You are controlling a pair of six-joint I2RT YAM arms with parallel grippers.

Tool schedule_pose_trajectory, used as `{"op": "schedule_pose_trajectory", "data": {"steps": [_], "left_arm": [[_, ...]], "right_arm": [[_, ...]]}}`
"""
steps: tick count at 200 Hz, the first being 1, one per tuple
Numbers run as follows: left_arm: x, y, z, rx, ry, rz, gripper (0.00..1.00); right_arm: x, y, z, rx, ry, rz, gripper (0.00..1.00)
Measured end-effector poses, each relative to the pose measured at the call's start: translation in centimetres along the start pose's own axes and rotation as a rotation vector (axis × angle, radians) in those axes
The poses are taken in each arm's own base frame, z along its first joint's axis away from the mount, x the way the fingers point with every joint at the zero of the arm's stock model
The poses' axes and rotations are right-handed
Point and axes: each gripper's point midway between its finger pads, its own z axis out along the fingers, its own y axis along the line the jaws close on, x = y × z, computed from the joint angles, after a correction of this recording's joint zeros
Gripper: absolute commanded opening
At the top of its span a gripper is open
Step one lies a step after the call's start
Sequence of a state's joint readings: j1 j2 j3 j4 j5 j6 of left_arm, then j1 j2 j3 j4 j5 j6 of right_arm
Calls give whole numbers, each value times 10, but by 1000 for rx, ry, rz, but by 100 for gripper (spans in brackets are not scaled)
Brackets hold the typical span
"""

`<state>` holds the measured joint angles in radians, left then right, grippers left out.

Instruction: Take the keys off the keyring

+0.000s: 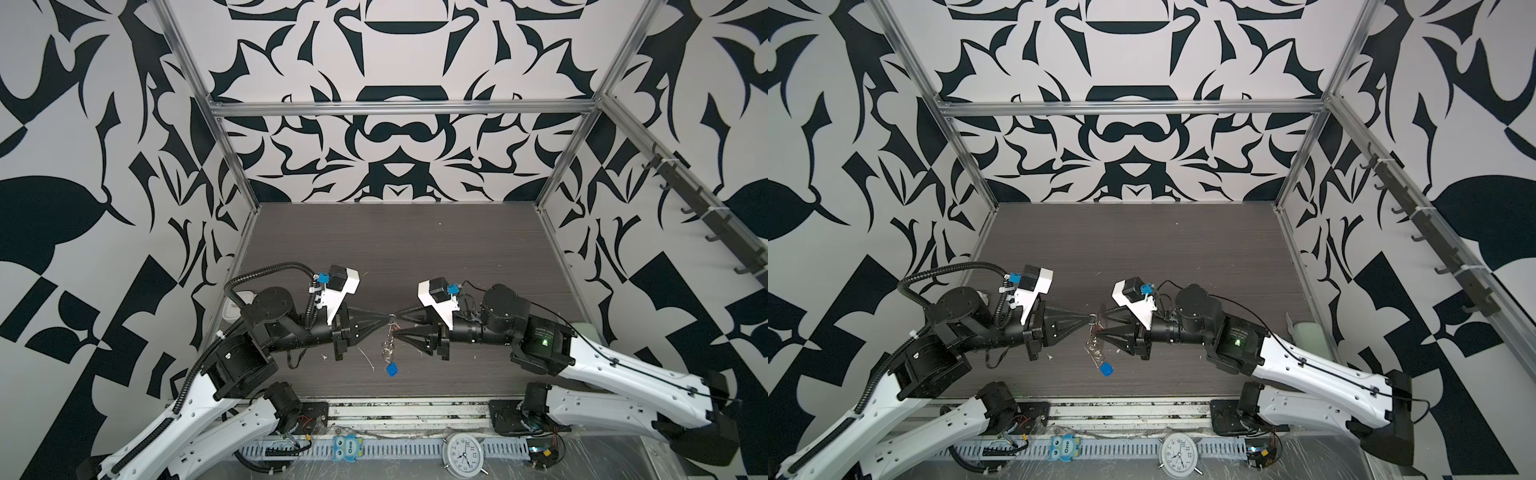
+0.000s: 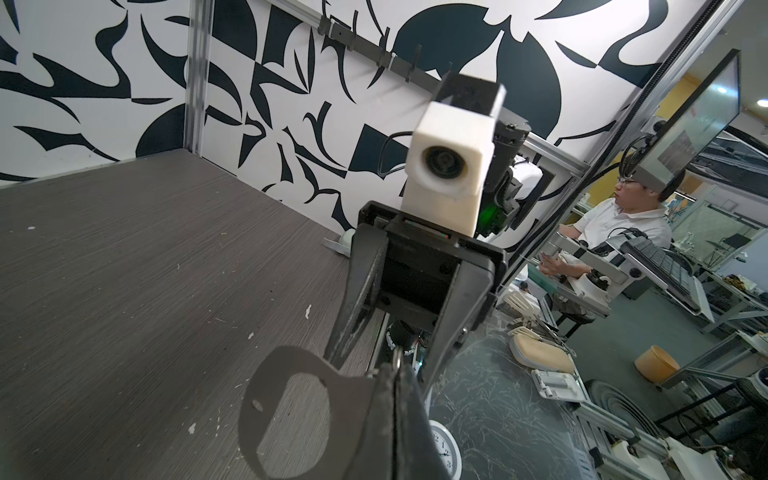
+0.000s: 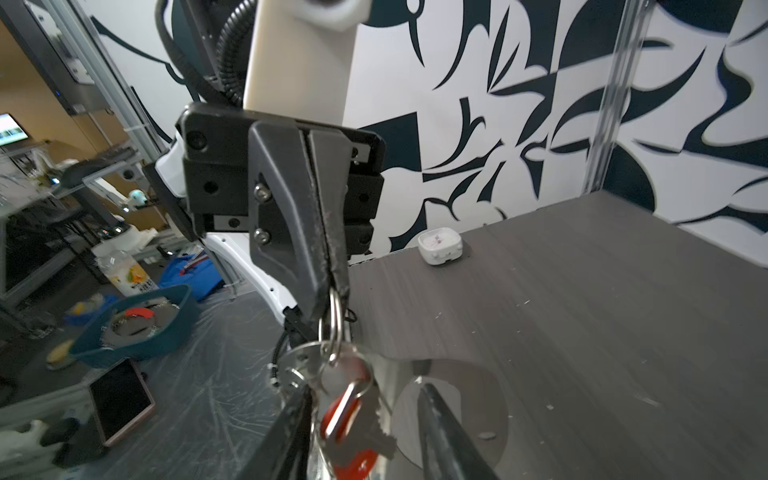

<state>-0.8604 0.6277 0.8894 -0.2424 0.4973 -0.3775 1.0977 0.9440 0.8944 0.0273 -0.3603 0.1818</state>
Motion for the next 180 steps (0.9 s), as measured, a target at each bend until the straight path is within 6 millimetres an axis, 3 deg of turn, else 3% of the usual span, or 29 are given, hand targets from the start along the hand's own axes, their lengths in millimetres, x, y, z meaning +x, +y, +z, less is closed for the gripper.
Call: {"op": "schedule_pose_trajectory", "data": {"steps": [32,64,180], "left_arm": [[-1,-1,-1,0,-5,2,0],[-3,0,-3,-9,-19,2,0],[-4,15,-3,-44,-133,-42,0]], "right_arm": [[0,0,0,6,0,-2,22],[0,0,1,5,-1,-5,0],[10,-6,32,20,30,-22,0]]}}
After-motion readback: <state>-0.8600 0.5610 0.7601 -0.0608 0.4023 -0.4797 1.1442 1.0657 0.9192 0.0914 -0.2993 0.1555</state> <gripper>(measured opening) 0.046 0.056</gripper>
